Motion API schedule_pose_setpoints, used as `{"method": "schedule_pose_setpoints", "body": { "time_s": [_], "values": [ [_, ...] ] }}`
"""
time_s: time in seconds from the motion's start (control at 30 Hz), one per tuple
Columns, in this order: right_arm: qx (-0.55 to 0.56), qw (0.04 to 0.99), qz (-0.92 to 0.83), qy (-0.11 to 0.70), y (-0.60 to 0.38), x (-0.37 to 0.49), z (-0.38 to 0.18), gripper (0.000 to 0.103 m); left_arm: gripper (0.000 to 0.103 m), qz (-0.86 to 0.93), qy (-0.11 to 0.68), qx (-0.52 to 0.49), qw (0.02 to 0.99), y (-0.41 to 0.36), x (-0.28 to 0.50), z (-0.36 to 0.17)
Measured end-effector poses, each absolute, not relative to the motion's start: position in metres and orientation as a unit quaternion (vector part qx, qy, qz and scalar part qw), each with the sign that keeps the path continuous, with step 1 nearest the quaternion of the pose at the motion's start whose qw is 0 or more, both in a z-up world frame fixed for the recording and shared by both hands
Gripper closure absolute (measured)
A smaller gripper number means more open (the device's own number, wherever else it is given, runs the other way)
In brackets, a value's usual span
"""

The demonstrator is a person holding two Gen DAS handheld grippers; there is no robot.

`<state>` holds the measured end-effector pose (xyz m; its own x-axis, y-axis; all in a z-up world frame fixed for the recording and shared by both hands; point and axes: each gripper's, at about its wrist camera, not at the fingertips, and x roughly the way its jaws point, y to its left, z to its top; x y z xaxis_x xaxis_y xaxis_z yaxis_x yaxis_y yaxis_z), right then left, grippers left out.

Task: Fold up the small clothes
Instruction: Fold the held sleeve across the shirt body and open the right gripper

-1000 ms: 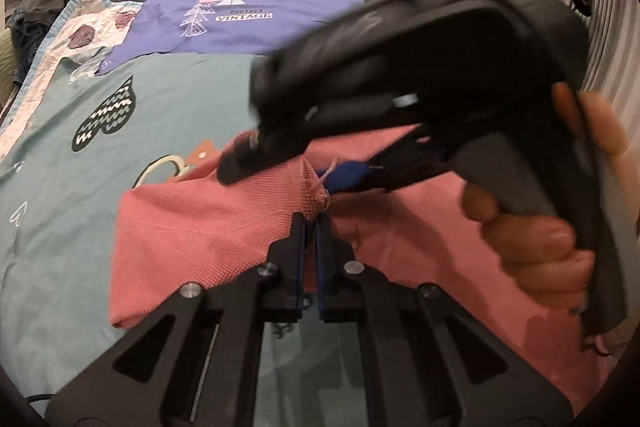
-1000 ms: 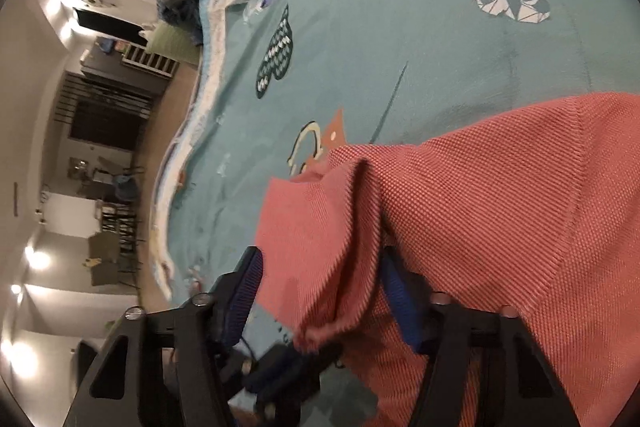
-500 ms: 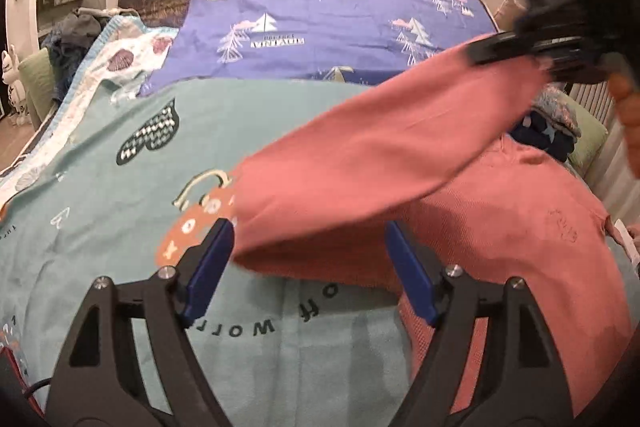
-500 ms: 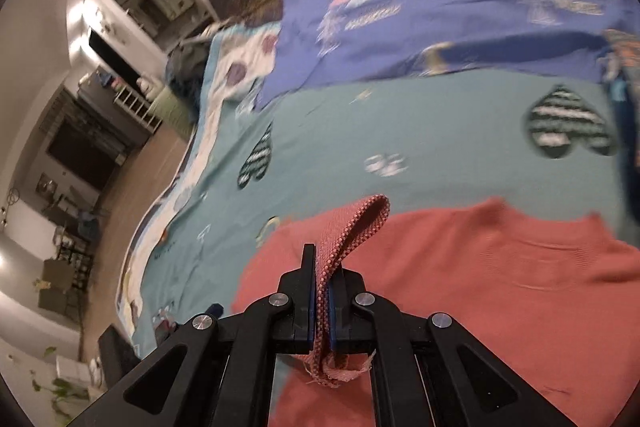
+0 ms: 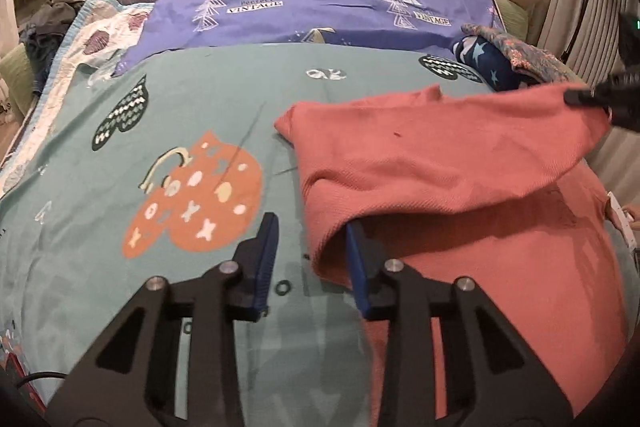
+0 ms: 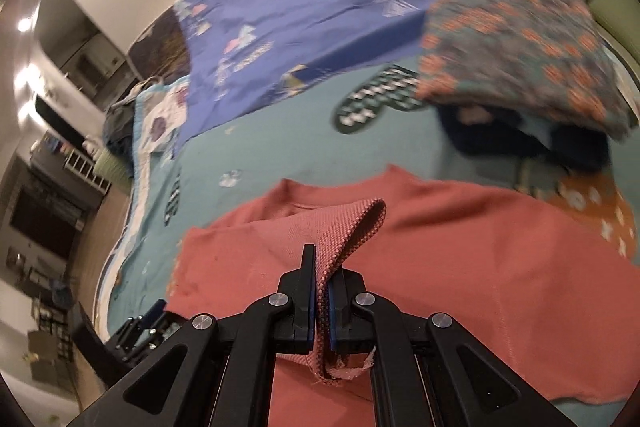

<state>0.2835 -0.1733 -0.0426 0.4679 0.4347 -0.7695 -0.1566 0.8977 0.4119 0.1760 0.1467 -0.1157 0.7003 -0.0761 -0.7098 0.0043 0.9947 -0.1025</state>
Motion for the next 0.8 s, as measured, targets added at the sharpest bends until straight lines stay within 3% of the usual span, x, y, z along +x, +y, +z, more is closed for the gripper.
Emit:
{"method": "schedule_pose_setpoints", "body": {
  "time_s": [0.23,0.5,0.8],
  "values": [
    [0.163,0.838,0.151,0.498,-0.212,0.275,-0.067,0.099,0.068,-0.019,0.380,-0.019,0.924,0.139,0.168,-0.105],
    [0.142,0.829,0.124,0.526,-0.221,0.270,-0.097,0.092,0.068,0.008,0.378,-0.048,0.924,0.160,0.159,-0.092],
    [0.132,0.846,0.128,0.500,-0.230,0.252,-0.082,0.091,0.068,-0.071,0.364,-0.062,0.927,0.127,0.178,-0.078]
  ]
}}
